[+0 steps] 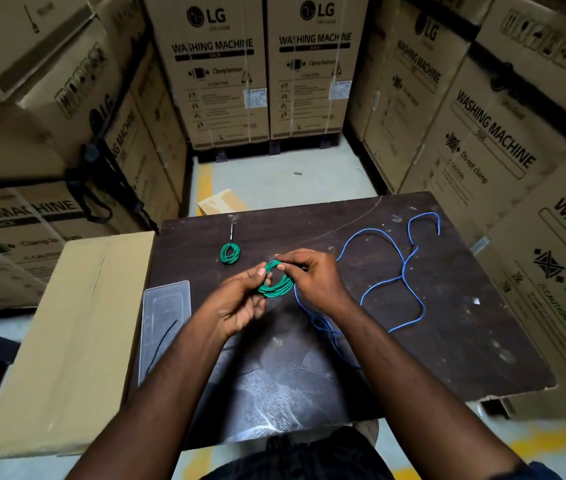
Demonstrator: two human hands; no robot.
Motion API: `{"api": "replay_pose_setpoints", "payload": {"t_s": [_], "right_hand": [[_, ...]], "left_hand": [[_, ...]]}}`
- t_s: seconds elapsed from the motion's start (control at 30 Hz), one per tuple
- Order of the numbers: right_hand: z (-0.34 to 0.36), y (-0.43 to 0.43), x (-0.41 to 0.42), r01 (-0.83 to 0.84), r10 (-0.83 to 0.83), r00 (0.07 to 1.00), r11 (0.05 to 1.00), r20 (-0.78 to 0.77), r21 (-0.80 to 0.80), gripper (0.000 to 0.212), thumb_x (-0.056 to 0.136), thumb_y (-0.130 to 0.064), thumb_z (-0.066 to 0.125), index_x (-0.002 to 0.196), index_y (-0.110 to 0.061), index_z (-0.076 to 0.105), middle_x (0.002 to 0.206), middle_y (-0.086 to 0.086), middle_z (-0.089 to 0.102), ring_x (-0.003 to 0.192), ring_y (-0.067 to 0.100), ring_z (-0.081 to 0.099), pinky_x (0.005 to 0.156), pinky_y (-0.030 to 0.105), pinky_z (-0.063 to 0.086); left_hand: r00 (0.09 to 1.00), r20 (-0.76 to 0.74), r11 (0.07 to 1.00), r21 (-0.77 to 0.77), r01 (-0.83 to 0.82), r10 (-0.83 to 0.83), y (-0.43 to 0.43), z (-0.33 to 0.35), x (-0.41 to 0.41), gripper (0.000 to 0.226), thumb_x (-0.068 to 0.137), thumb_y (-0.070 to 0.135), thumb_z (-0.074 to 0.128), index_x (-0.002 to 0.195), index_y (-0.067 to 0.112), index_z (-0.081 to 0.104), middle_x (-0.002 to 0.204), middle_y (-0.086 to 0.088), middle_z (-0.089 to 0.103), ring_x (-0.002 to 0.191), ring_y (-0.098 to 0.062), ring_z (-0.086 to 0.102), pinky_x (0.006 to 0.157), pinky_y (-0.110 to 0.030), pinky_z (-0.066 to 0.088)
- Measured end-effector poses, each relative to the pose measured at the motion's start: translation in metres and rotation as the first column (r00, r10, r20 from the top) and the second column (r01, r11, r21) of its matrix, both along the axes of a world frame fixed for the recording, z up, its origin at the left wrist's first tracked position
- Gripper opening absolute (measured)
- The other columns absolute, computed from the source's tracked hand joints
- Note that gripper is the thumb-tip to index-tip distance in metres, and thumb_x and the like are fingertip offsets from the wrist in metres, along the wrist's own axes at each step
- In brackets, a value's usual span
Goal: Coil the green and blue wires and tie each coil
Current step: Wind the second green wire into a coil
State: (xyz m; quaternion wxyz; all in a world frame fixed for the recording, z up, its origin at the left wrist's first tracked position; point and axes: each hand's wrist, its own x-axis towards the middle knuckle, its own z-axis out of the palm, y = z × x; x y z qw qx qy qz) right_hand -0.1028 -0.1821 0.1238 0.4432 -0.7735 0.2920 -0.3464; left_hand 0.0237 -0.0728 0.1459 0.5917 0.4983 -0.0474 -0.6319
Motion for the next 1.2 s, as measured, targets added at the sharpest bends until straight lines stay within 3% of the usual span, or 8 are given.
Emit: {"api": "replay_pose_setpoints", "payload": {"t_s": [0.23,0.37,0.47,0.63,0.8,1.0,1.13,1.2], "right_hand": [[-0.004,0.001,-0.001,0.029,-0.029,1.0,0.997,-0.012,0.069,0.018,0.079,-0.007,0.07,0.095,-0.013,0.076,0.091,-0.003,0.074,0.086,0.005,0.068,0.078,0.025,0.054],[0.002,-0.002,-0.003,0.052,-0.052,0.999,0.997,-0.006,0.048,0.018,0.079,-0.003,0.07,0.095,-0.009,0.076,0.088,-0.003,0.072,0.082,0.003,0.066,0.076,0.02,0.052],[0.003,-0.003,-0.005,0.062,-0.062,0.998,0.998,-0.014,0.016,0.019,0.079,-0.003,0.069,0.095,-0.009,0.076,0.088,-0.002,0.072,0.082,0.003,0.066,0.075,0.019,0.052],[0.002,-0.001,-0.005,0.055,-0.055,0.998,0.997,-0.012,-0.059,0.018,0.079,-0.003,0.069,0.095,-0.008,0.076,0.088,0.002,0.073,0.082,0.004,0.065,0.074,0.014,0.049],[0.0,0.006,0.001,0.041,-0.043,0.999,0.993,-0.013,-0.112,0.019,0.079,-0.002,0.068,0.095,-0.007,0.076,0.09,0.004,0.073,0.081,0.006,0.065,0.076,0.015,0.049],[-0.002,0.008,0.004,0.048,-0.051,0.999,0.99,-0.016,-0.135,0.018,0.079,-0.003,0.068,0.094,-0.008,0.076,0.09,0.004,0.073,0.081,0.008,0.066,0.076,0.018,0.051],[-0.005,0.009,0.001,0.038,-0.04,0.999,0.992,-0.012,-0.123,0.018,0.08,-0.006,0.067,0.096,-0.009,0.076,0.089,0.003,0.073,0.08,0.006,0.065,0.074,0.015,0.049],[-0.007,0.009,0.0,0.043,-0.045,0.999,0.993,-0.01,-0.11,0.018,0.08,-0.006,0.068,0.095,-0.009,0.076,0.089,0.002,0.073,0.081,0.006,0.065,0.074,0.015,0.048]], "left_hand": [[0.996,-0.067,0.996,-0.061,0.057,-0.061,-0.006,0.002,0.001,0.02,0.098,0.012,0.042,0.109,0.014,0.059,0.072,0.0,0.051,0.05,-0.002,0.044,0.039,-0.012,0.033],[0.991,0.129,0.998,-0.06,0.032,-0.024,-0.006,0.001,-0.006,0.011,0.096,0.011,0.051,0.105,0.012,0.057,0.074,-0.001,0.057,0.053,-0.003,0.051,0.045,-0.013,0.044],[0.96,0.271,0.996,-0.031,0.082,-0.07,-0.005,-0.002,-0.008,0.022,0.093,0.013,0.057,0.115,0.011,0.059,0.082,0.003,0.061,0.063,-0.003,0.055,0.055,-0.014,0.047],[0.962,0.273,0.999,-0.032,0.04,-0.03,-0.004,-0.007,-0.006,0.024,0.091,0.008,0.059,0.115,0.009,0.06,0.095,-0.006,0.064,0.084,-0.012,0.063,0.067,-0.019,0.054],[0.933,0.353,0.998,-0.02,-0.066,0.069,-0.005,-0.004,-0.013,0.018,0.086,-0.007,0.059,0.096,0.008,0.061,0.082,-0.009,0.066,0.07,-0.015,0.064,0.062,-0.024,0.052],[0.723,0.682,0.982,0.044,-0.186,0.106,-0.012,-0.014,-0.014,0.015,0.077,-0.002,0.062,0.085,0.01,0.065,0.073,-0.003,0.064,0.062,-0.01,0.055,0.06,-0.024,0.046],[0.724,0.678,0.977,0.043,-0.208,0.125,-0.011,-0.013,-0.016,0.021,0.075,-0.007,0.059,0.076,0.013,0.064,0.068,-0.002,0.062,0.059,-0.009,0.054,0.058,-0.023,0.046],[0.78,0.612,0.98,0.043,-0.197,0.13,-0.01,-0.014,-0.017,0.022,0.076,-0.009,0.057,0.075,0.012,0.064,0.066,-0.004,0.061,0.058,-0.012,0.051,0.055,-0.021,0.042]]}}
